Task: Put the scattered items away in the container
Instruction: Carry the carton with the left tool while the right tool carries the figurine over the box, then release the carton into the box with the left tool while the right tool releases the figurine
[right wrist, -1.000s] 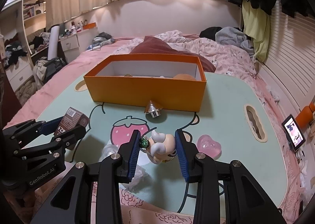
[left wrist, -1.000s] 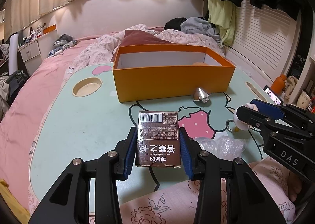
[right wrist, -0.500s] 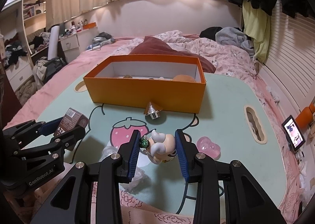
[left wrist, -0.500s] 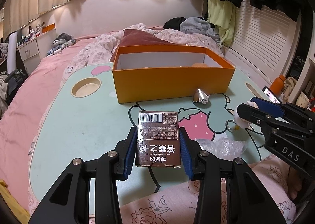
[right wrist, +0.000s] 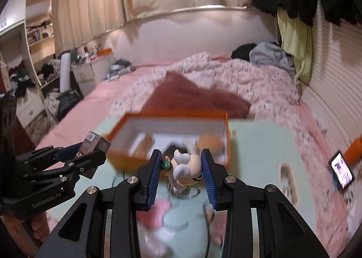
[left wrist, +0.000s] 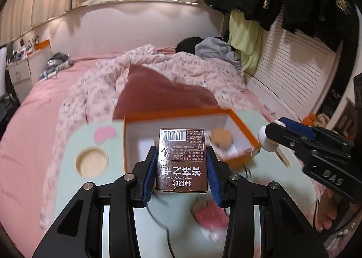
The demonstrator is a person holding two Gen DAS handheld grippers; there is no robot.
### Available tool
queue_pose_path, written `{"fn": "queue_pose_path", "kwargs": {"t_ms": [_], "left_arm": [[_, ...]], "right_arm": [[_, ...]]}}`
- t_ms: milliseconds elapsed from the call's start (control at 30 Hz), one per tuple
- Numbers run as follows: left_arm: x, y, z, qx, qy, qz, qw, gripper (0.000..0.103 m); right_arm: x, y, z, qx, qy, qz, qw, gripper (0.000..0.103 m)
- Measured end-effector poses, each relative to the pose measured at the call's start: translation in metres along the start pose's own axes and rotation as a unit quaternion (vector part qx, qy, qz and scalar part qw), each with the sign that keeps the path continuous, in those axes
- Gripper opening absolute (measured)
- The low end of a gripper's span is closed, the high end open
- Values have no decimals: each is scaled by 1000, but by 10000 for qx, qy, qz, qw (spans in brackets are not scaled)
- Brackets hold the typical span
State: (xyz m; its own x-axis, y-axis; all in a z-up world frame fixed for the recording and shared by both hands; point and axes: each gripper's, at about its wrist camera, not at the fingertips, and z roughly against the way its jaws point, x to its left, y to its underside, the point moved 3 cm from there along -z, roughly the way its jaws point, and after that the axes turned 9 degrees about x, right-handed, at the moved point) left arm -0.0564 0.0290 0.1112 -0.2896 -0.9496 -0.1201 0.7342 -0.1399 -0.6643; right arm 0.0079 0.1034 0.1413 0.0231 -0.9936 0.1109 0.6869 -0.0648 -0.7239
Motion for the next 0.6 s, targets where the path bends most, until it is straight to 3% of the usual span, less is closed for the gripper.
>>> {"fn": "queue_pose_path", "kwargs": {"t_ms": [100, 200, 333, 500, 600], "left_arm": [[11, -26, -25, 209, 83, 208, 9995, 42], [20, -34, -61, 649, 159, 368, 9971, 42], [26, -34, -103, 1101, 227, 536, 9922, 42], [25, -32, -134, 1348, 89, 596, 9890, 42], [27, -31, -142, 1371, 234, 769, 9873, 42]], "right_arm": [[-3, -30, -15, 91, -433, -64, 9990, 35], [-9, -50, -46, 400, -597, -213, 9972, 35], [-15, -53, -95, 808, -393, -315, 9955, 35], [-21, -47, -130, 1143, -356, -529, 9914, 35], [-20, -46, -140, 1174, -157, -472, 9918, 35]]}}
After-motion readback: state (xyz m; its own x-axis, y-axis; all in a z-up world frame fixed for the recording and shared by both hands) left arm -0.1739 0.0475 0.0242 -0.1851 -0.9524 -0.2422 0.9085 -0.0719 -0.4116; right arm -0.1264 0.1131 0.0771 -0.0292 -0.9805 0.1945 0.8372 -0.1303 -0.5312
